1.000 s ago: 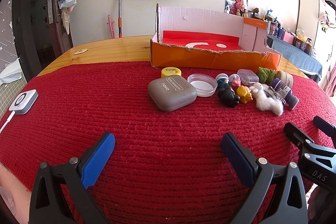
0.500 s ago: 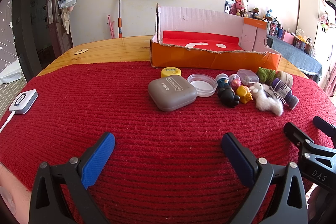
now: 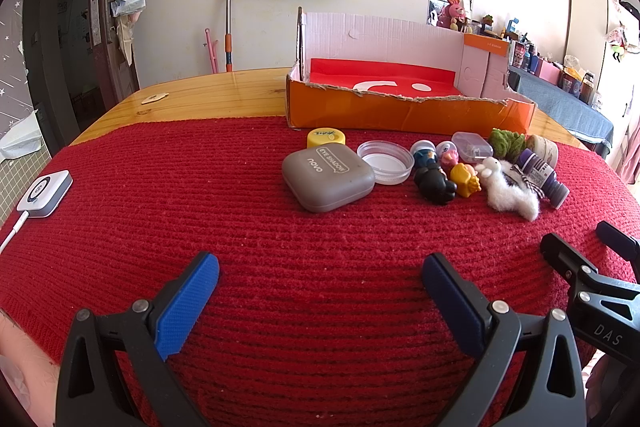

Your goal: Organize objects

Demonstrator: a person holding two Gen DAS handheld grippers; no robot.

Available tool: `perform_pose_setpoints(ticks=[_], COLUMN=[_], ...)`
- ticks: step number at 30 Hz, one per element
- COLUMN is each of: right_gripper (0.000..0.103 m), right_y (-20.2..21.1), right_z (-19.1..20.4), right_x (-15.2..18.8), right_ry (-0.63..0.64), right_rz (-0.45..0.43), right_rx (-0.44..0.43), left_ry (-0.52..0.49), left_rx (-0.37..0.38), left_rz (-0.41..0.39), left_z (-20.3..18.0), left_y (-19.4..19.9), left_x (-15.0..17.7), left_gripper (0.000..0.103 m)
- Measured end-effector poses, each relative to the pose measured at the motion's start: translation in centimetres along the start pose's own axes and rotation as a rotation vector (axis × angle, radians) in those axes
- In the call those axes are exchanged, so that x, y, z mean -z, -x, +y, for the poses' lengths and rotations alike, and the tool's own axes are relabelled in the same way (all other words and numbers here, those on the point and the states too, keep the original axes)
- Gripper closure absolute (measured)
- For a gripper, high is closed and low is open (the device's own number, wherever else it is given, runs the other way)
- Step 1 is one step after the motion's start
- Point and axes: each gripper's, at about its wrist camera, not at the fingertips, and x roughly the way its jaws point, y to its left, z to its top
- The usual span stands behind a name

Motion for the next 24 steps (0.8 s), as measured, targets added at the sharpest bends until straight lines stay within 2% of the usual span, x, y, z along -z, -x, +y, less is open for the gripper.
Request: perform_pose_setpoints(ticks=[7,13,18,24], right_gripper=[0.000,0.000,0.000,0.000], right_y=[0.0,0.0,0.3,0.1], right_z=[0.1,0.1,-0.7,-1.2], right_x=[0.1,0.0,-1.9,-4.1], right_ry=[0.001,0.009,0.027,0.058], right_rz=[0.001,0.022,0.002,0.002], right_rx=[0.000,-0.012,-0.008,-0.006], left_ry=[-0.001,0.022,0.035,0.003], left_rx=[0.001,0.031,0.048,0.065], left_rz=[0.003,0.042,0.065,0.079], left_z=[0.0,0.7,1.8,2.5], left_y=[0.0,0.0,-0.1,-0.6], left_x=[0.0,-1.0,-2.6,-4.9], left_gripper=[0.000,0.000,0.000,0.000])
